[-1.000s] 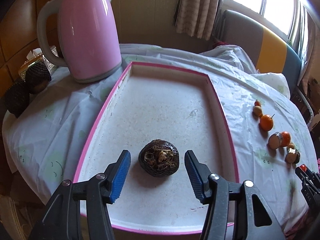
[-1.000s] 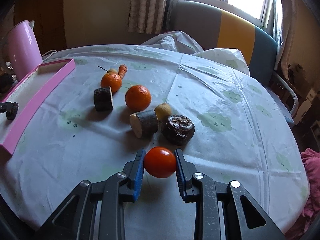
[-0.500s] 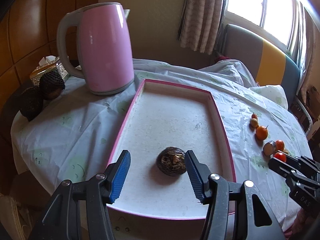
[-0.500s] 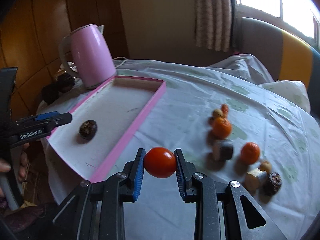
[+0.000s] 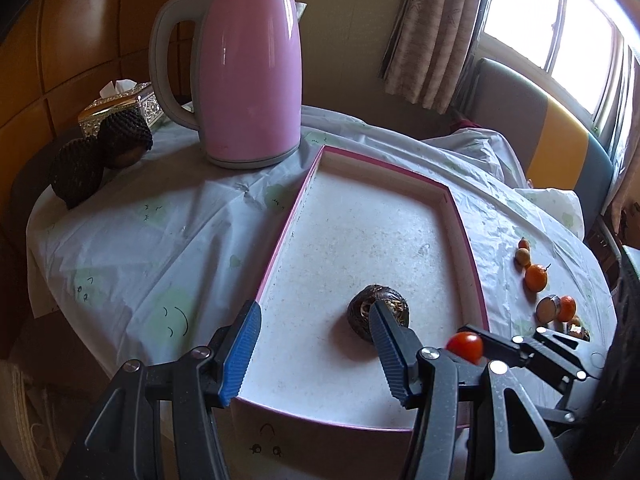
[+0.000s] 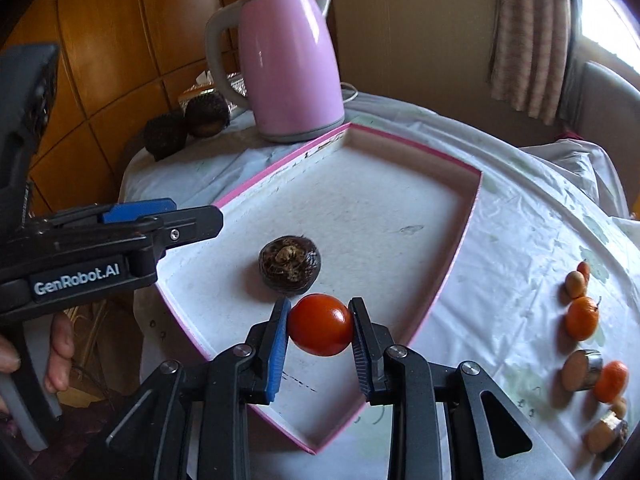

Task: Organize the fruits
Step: 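Lower the tomato into the pink tray and open the right gripper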

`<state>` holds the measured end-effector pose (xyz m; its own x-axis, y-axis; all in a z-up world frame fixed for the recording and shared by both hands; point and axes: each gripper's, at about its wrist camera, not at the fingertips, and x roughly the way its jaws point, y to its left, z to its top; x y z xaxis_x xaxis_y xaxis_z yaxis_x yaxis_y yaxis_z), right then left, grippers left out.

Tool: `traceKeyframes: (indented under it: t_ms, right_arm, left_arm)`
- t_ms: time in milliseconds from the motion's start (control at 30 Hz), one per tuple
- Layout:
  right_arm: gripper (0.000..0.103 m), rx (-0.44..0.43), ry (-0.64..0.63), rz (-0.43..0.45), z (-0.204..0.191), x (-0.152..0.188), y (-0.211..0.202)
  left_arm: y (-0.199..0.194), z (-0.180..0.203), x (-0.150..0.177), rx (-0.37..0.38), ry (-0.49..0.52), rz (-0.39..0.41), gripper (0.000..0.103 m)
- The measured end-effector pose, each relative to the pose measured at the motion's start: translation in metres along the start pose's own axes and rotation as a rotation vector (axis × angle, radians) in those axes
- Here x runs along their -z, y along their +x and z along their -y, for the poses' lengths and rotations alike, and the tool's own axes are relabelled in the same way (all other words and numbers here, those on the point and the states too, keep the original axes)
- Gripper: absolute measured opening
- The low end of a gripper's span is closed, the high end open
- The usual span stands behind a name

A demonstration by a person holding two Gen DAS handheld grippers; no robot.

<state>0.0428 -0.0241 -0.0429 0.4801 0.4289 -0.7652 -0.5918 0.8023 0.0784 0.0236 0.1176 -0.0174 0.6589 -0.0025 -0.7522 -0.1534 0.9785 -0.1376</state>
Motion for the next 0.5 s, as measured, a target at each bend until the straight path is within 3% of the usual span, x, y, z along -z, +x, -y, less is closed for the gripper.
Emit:
traceKeyframes:
  t_ms: [200, 333, 500]
  right_arm:
    - [0.031, 0.005, 0.0, -0.007, 0.0, 0.007, 0.005]
    - [0.048, 0.007, 0.021, 0.018, 0.002, 0.009, -0.002]
    - [0.048, 0.031, 0.065, 0.066, 0.007, 0.016, -0.023]
  left_arm:
    - [-0.003, 0.008, 0.003, 0.0, 0.023, 0.009, 0.057]
    - [-0.006, 0.014, 0.005, 0.01, 0.038, 0.008, 0.057]
    - [-0.008, 0.024, 0.007, 0.029, 0.062, 0.008, 0.057]
